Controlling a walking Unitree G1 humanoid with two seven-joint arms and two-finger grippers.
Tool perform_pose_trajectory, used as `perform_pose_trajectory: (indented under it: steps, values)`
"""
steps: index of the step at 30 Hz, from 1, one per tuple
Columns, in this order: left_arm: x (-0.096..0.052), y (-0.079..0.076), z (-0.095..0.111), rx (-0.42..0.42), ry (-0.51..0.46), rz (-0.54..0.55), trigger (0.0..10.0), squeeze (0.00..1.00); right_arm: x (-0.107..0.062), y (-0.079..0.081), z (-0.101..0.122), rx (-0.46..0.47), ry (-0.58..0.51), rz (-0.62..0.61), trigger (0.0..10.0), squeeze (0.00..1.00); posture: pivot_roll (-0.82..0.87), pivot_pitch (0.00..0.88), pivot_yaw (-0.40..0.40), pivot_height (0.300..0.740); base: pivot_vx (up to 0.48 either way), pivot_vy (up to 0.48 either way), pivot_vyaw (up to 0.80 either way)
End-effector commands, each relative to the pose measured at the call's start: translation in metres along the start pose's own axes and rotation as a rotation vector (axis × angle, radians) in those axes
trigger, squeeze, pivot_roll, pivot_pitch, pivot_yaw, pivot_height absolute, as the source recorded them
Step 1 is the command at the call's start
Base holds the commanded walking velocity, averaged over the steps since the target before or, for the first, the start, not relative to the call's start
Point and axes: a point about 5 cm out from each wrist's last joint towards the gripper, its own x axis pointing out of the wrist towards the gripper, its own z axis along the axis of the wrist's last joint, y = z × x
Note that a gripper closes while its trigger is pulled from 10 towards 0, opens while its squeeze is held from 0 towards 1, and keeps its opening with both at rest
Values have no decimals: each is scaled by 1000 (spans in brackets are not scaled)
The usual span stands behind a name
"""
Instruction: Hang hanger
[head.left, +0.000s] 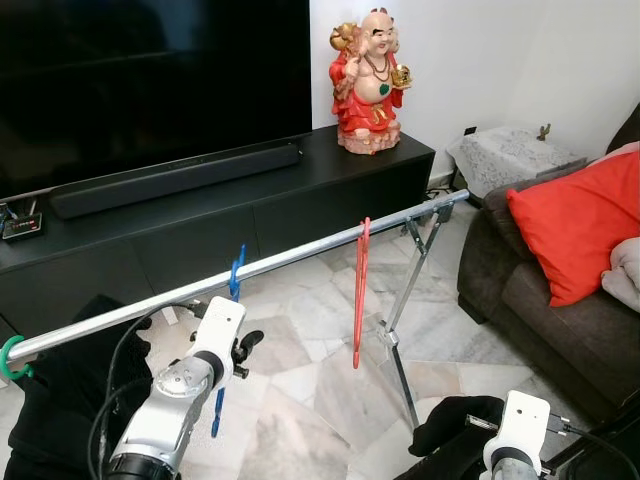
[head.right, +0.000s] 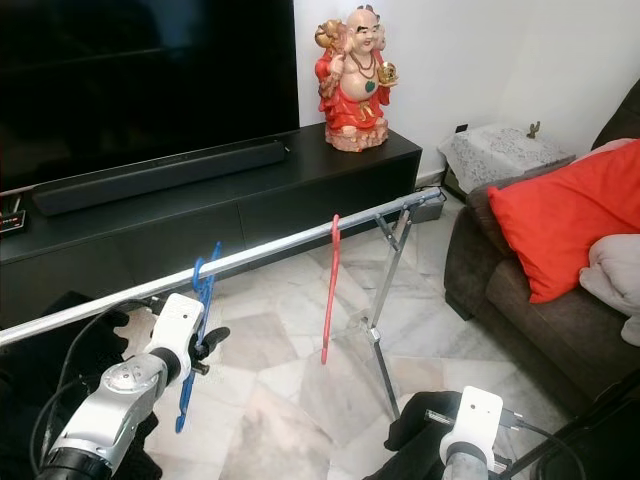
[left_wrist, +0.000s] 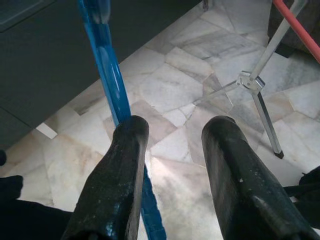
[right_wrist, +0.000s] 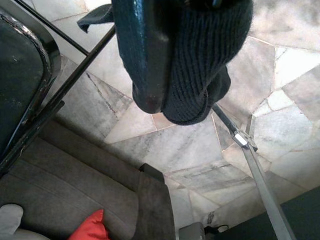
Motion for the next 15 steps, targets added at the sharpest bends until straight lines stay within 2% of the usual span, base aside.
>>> perform_pose_trajectory:
  steps: [1, 10, 15]
  values:
    - [1, 4, 0, 12, 12, 28, 10000, 0, 2, 3, 5, -3, -10, 10, 10000, 0, 96, 0, 17, 740, 0, 0, 0]
    - [4, 8, 14, -3, -60, 93, 10000, 0, 2, 5, 5, 0, -10, 18, 10000, 0, 95, 0, 15, 740, 0, 0, 0]
    - [1, 10, 23, -4, -91, 91, 10000, 0, 2, 4, 5, 1, -9, 17, 10000, 0, 96, 0, 14, 740, 0, 0, 0]
